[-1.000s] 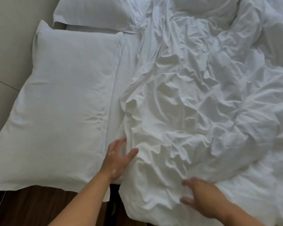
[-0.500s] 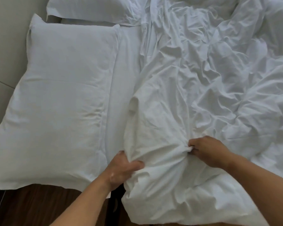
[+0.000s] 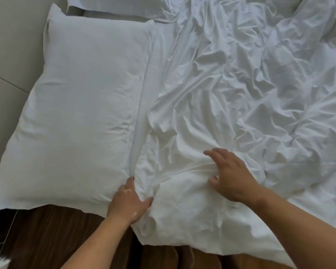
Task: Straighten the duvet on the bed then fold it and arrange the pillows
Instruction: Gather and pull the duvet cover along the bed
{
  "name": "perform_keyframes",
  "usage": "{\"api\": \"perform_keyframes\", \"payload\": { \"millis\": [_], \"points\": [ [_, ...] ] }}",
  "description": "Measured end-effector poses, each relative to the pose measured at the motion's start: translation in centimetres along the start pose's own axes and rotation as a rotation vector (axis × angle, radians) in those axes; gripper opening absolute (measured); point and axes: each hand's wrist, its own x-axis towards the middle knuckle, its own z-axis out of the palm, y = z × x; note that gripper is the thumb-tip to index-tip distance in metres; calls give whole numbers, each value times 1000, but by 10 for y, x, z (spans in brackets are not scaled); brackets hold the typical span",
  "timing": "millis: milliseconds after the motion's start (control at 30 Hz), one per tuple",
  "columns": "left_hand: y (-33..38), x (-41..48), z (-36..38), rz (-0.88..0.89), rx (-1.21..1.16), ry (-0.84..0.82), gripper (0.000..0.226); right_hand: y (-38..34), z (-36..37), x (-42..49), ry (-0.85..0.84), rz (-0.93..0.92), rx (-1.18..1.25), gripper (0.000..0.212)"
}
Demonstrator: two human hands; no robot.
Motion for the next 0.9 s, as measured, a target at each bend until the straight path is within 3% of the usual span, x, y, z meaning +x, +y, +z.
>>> {"api": "perform_keyframes", "payload": {
  "millis": [67, 167, 200, 233, 300, 333, 433, 500, 633, 700, 767, 833, 900],
  "points": [
    [6, -8, 15, 101, -57, 119, 94, -27, 9, -1, -155, -10, 14, 96],
    [16, -24, 35, 166, -176, 57, 116, -31, 29, 10, -189, 158, -48, 119],
    [20, -30, 42, 169, -153, 4, 125, -28, 34, 13, -189, 193, -72, 113],
    [25, -35, 47, 157, -137, -66, 132, -26, 38, 16, -182, 196, -80, 94],
    [31, -35, 53, 51, -254, -173, 137, -25, 37, 21, -128, 124, -86, 32],
    [32, -31, 52, -21, -353, -186, 135, -26, 32, 23, -121, 93, -83, 14],
    [30, -9, 36, -103, -483, -222, 109, -28, -4, 27, -104, 15, 18, 10],
    [28, 0, 21, -59, -525, -282, 84, -32, -42, 23, 27, -35, 187, 16],
    [27, 3, 4, 25, -699, -329, 35, -39, -110, 28, 635, -129, 297, 12],
    [23, -4, 9, -34, -861, -350, 29, -37, -115, 47, 745, -43, 309, 16],
    [18, -15, 20, -109, -1007, -401, 32, -32, -103, 66, 654, 19, 250, 18],
    [14, -28, 29, -188, -1254, -468, 45, -28, -82, 75, 462, 23, 207, 24],
    [11, -33, 31, -204, -1431, -398, 67, -27, -66, 74, 283, 17, 252, 45]
  ]
}}
